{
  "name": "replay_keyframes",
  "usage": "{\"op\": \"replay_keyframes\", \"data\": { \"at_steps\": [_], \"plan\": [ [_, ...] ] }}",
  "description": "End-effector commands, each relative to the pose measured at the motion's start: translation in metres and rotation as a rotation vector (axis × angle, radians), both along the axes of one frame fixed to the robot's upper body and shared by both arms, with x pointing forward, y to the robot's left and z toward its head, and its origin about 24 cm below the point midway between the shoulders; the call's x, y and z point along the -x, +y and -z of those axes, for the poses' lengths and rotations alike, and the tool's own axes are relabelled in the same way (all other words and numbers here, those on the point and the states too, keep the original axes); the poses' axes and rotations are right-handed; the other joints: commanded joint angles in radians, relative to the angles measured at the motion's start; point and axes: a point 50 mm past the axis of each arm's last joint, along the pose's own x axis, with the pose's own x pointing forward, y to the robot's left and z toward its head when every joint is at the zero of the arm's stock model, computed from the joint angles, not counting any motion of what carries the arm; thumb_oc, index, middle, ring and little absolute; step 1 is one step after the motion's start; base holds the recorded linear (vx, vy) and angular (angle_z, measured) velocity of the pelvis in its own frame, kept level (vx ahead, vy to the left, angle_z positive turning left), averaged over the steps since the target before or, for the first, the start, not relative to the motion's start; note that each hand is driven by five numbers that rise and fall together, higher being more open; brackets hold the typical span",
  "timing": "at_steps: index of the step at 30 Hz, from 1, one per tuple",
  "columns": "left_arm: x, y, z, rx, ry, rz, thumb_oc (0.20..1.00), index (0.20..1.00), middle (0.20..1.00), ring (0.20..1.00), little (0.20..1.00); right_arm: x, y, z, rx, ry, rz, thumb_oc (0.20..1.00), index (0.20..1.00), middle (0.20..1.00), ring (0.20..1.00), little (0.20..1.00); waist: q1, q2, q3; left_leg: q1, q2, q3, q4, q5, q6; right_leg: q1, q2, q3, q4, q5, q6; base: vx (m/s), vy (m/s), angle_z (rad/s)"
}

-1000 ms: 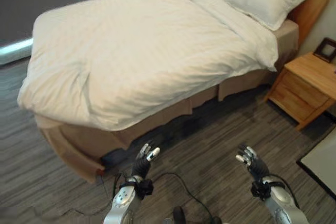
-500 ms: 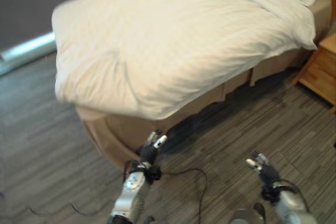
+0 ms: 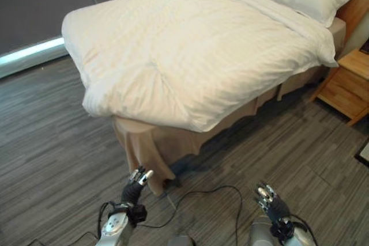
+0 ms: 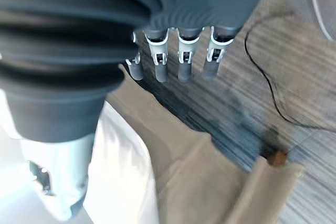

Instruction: Making the bed.

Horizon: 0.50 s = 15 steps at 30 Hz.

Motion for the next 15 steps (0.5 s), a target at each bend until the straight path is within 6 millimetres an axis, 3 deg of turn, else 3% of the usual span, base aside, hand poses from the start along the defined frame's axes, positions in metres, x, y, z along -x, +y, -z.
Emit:
{"op": "replay_keyframes", "data": {
  "at_steps": [1,5,15],
  "plan": [
    [-0.029,-0.025,-0.026,0.046,-0.176,0.095,1.0,1.0,1.0,1.0,1.0,-0.036,-0.01,-0.033,0.064,-0.187,-0.024,1.0,1.0,1.0,1.0,1.0,-0.016,0.013,0.002,0.113,-0.046,-0.053,-0.215,0.107,-0.022,0.131,0.042,-0.015,-0.242,0.081,0.006,0.0,-0.032,0.06],
    [-0.023,-0.039,-0.019,0.117,-0.156,0.106,1.0,1.0,1.0,1.0,1.0,-0.043,0.002,-0.037,0.054,-0.211,-0.097,1.0,1.0,1.0,1.0,1.0,0.012,-0.005,-0.036,0.1,-0.051,-0.027,-0.211,0.113,-0.03,0.229,0.067,0.021,-0.377,0.067,-0.004,0.01,-0.048,-0.35],
    [-0.019,-0.046,-0.016,0.115,-0.131,0.153,1.0,1.0,1.0,1.0,1.0,-0.028,-0.002,-0.025,0.086,-0.132,-0.118,1.0,1.0,1.0,1.0,1.0,0.007,-0.01,-0.052,0.121,-0.045,-0.03,-0.237,0.127,-0.044,0.295,0.077,0.006,-0.44,0.059,-0.012,0.02,-0.059,-0.03]
  ]
}}
